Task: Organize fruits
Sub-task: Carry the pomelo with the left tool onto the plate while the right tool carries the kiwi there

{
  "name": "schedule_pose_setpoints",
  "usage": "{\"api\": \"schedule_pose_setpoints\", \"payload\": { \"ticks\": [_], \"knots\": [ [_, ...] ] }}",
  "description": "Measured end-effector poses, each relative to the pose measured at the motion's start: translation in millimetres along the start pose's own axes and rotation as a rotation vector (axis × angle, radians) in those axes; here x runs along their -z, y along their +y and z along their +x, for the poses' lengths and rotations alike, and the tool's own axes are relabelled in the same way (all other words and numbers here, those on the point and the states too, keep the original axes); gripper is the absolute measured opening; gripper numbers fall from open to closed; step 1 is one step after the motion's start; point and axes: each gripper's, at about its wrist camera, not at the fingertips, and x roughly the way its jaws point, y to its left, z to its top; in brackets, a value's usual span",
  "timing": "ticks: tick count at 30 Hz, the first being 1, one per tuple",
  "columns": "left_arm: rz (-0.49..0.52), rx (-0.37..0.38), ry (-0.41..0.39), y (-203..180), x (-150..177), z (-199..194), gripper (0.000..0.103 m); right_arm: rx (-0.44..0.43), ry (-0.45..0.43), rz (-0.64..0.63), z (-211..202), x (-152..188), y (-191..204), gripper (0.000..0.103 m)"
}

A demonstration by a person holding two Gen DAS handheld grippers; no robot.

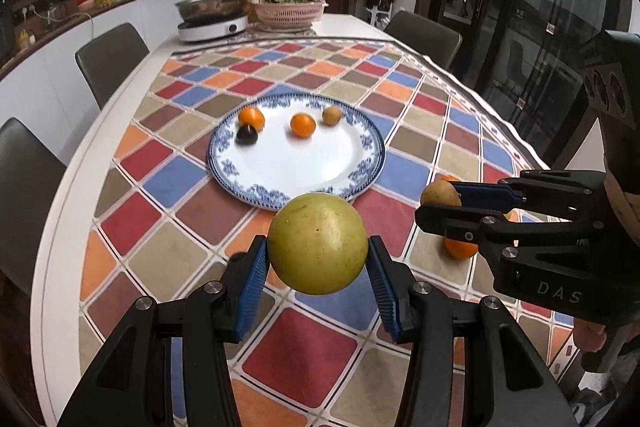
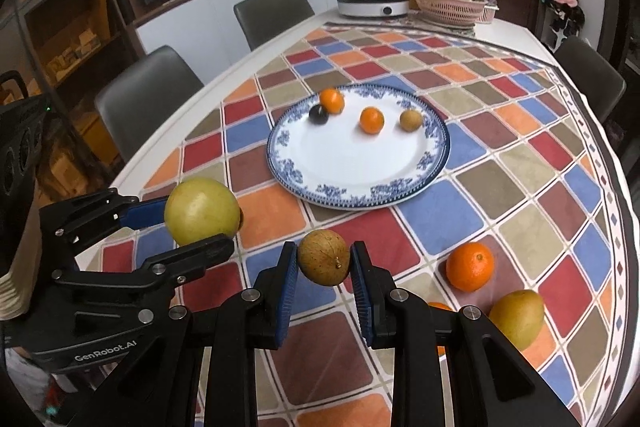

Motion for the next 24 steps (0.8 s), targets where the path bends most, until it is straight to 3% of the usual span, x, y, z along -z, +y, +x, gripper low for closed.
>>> {"api": "schedule_pose_setpoints", "payload": {
  "ticks": [24],
  "knots": [
    [0.021,-0.028,-0.133,0.8,-57.2,-22.0,0.048,0.014,-0.139,-0.015,-37.2,-49.9,-5.4,0.028]
  ]
}}
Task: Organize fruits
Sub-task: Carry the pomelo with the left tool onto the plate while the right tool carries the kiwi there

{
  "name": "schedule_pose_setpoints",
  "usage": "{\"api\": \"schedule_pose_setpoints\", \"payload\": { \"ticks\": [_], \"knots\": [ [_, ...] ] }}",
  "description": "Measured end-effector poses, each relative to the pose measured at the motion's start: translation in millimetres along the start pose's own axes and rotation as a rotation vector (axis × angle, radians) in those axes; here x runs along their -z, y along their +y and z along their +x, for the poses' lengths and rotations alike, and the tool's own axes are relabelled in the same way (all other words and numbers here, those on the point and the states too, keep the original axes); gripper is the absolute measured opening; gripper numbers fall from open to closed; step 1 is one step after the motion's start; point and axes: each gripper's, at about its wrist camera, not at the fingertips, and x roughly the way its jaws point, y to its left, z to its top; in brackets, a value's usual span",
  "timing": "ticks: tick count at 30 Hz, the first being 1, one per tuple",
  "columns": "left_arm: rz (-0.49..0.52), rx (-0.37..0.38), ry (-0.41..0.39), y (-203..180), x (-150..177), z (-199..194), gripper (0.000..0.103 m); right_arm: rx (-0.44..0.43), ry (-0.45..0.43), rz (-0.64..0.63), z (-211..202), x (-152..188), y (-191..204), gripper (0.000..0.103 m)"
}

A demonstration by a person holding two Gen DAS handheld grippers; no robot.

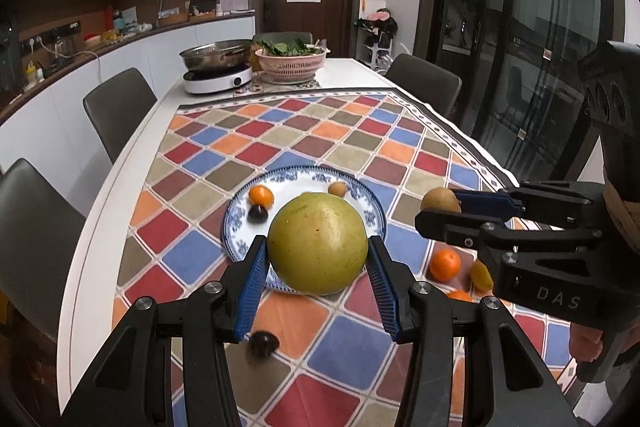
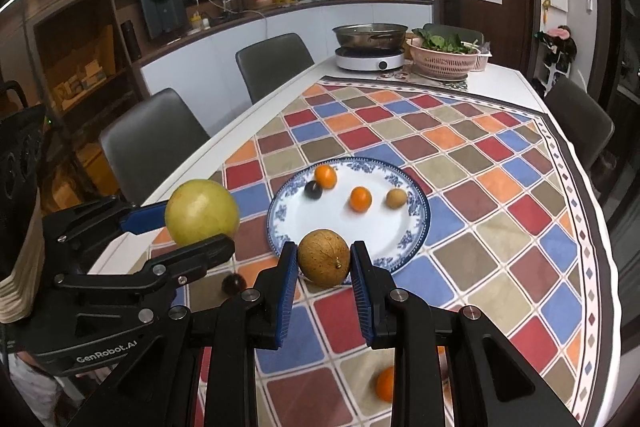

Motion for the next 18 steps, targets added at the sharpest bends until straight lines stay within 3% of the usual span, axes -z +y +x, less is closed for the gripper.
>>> {"api": "schedule_pose_setpoints", "payload": {
  "ticks": [9,18],
  "knots": [
    [0.006,-0.014,-0.011,8.7,-24.2,14.8,0.048,0.003,-0.003,0.009,14.4,-21.8,-9.5,0.028],
    [-0.006,0.001,0.033,23.0,-37.6,46.9,0.048,0.018,0.025,0.019,39.2,-40.7,-21.6,0.028]
  ]
}}
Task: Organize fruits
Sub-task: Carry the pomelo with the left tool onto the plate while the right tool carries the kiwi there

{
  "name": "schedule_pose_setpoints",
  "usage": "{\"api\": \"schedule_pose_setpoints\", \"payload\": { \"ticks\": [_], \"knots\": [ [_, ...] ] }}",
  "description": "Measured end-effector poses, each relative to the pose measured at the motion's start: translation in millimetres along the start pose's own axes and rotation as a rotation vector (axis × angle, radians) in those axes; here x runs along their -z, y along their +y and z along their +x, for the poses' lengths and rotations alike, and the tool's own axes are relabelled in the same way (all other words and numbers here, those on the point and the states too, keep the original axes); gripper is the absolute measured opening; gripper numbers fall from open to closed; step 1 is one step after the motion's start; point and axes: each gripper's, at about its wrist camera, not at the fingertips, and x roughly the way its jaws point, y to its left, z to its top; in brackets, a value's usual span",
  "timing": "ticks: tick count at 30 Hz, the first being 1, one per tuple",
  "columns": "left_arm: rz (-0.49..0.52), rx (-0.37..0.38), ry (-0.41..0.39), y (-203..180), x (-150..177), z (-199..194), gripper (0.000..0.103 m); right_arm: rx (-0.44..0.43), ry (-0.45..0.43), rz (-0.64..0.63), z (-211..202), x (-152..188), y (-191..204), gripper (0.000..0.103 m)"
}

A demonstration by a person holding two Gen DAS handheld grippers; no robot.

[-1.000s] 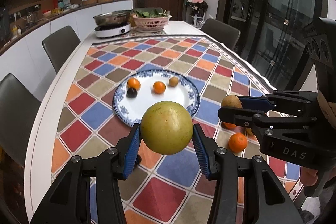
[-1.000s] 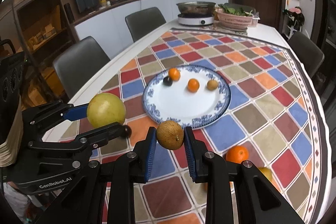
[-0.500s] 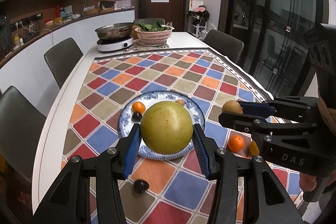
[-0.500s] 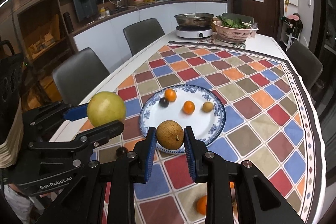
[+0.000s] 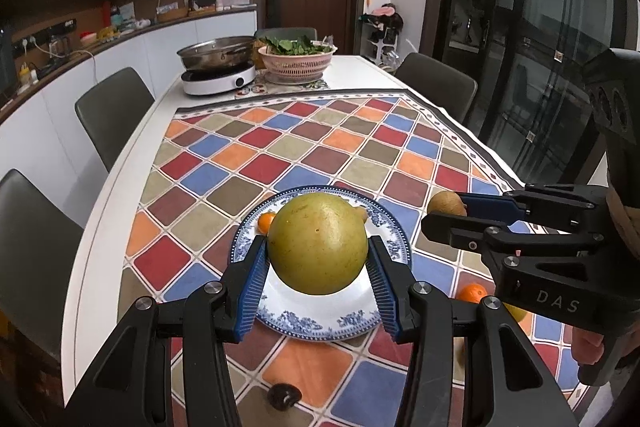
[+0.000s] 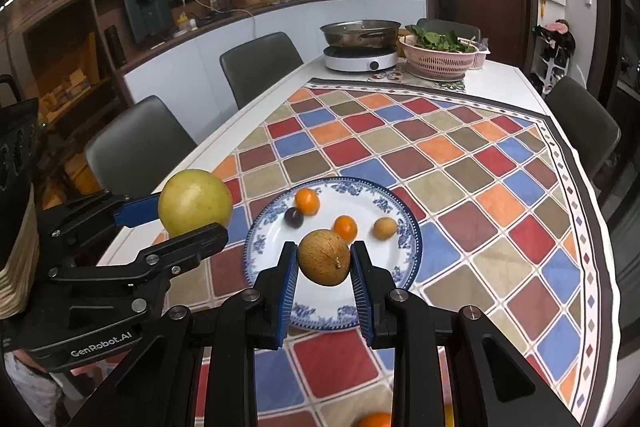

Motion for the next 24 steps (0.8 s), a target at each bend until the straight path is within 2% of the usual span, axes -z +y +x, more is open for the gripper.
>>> {"api": "schedule_pose_setpoints", "payload": {
  "ticks": [24],
  "knots": [
    [-0.03,0.021,0.179,32.4,-13.6,105.5,0.048,0.04,0.207,0.02,106.7,-22.5,-36.6,0.028]
  ]
}}
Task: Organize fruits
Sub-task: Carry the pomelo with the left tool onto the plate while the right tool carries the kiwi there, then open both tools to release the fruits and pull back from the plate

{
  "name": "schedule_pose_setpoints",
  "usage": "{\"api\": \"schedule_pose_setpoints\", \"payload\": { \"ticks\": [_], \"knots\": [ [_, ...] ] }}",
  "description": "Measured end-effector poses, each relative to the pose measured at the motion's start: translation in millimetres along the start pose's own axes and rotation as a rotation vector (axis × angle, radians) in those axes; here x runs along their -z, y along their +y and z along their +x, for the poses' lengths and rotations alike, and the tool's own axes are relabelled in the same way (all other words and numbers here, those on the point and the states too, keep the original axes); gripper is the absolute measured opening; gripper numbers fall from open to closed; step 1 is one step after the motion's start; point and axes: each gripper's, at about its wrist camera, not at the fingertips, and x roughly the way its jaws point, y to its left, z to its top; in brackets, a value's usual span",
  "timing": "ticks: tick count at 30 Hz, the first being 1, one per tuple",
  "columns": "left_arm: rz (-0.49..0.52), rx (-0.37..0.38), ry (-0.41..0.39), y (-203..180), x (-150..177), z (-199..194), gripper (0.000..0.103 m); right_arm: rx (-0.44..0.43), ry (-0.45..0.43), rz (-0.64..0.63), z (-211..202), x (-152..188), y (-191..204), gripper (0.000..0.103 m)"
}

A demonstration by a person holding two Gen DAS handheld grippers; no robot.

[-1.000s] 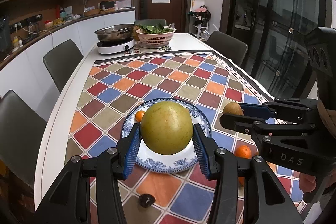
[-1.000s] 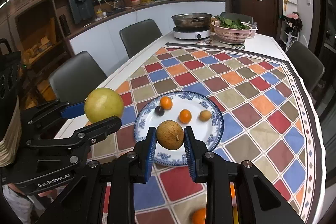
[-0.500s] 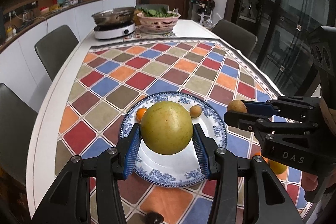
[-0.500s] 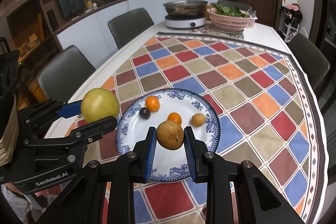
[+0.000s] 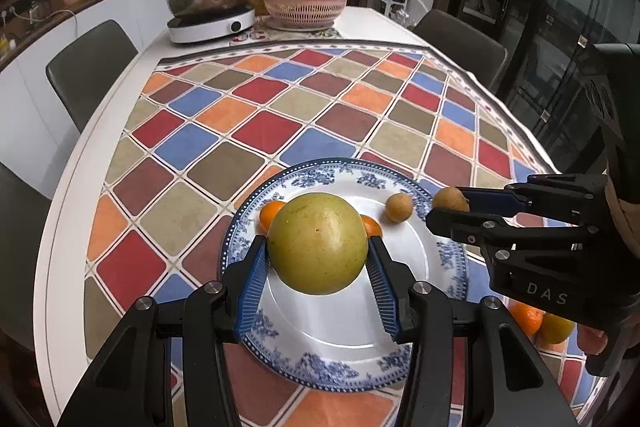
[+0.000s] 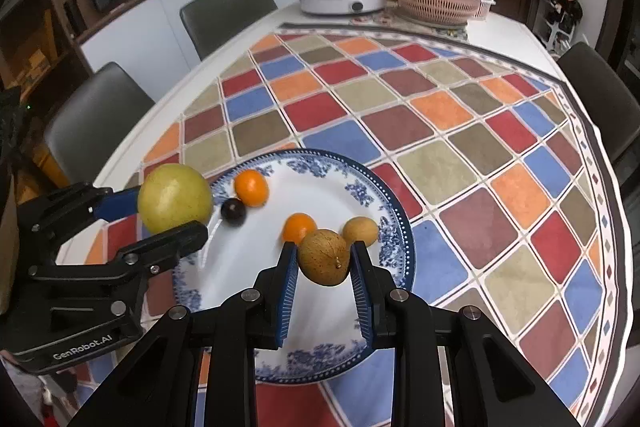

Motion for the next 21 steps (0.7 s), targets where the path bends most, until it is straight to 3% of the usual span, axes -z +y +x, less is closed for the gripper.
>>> {"api": "schedule_pose_setpoints", "payload": {
  "ticks": [13,21],
  "knots": [
    [-0.001,0.004,0.124,5.6,-5.3,42.5,0.049,-0.004,0.131,0.034,46.5,-3.2,-16.5,0.028],
    [-0.001,0.013,0.168,1.6,-1.7,53.5,0.049,-0.029,0.149,0.057,54.8,-1.2,-19.8,0.029]
  ]
}}
